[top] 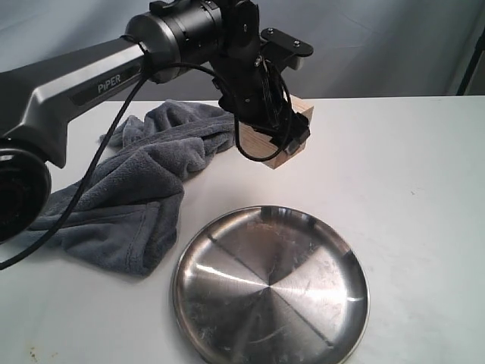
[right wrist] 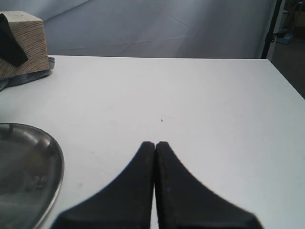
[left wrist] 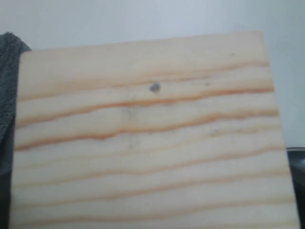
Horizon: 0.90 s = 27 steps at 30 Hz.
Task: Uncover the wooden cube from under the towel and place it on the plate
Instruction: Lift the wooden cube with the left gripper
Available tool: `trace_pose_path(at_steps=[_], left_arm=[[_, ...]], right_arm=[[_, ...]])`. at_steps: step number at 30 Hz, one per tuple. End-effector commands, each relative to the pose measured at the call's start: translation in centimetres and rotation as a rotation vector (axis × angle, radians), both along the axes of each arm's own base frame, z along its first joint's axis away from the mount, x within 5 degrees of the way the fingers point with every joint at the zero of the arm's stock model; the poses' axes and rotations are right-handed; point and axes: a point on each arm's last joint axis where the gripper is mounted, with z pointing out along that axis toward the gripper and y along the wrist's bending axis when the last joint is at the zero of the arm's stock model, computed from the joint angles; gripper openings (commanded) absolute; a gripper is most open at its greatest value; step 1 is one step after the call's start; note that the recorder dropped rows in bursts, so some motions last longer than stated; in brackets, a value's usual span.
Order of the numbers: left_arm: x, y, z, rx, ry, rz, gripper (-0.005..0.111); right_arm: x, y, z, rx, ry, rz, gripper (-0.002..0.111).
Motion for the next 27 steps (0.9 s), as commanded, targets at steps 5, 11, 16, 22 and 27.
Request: trace_pose_path(at_steps=[5, 11, 16, 22, 27], left_arm=[[-1.3, -0.7, 4.0, -0.089, -0.063, -0.019, 0.036], [-1.8, -0.6, 5.1, -0.108, -0.049, -0.038, 0.036], [-2.4, -1.1, 5.5, -0.167, -0.009, -0.082, 0.036], [-2.9, -0.8, 5.1, -0.11, 0.032, -0.14, 0.036], [-3.4, -0.6, 4.9, -0.074, 0.067, -0.175, 0.036]], right_arm=[[0.0, 0.0, -0.1, -0.001, 0.002, 0.004, 0.0], [0.0, 0.0, -0.1, -0.001, 0.002, 0.004, 0.0], [0.0, 0.0, -0.1, -0.001, 0.002, 0.004, 0.0], [0.0, 0.0, -0.1, -0.001, 0.002, 0.004, 0.0], [0.0, 0.0, -0.1, -0.001, 0.002, 0.004, 0.0]])
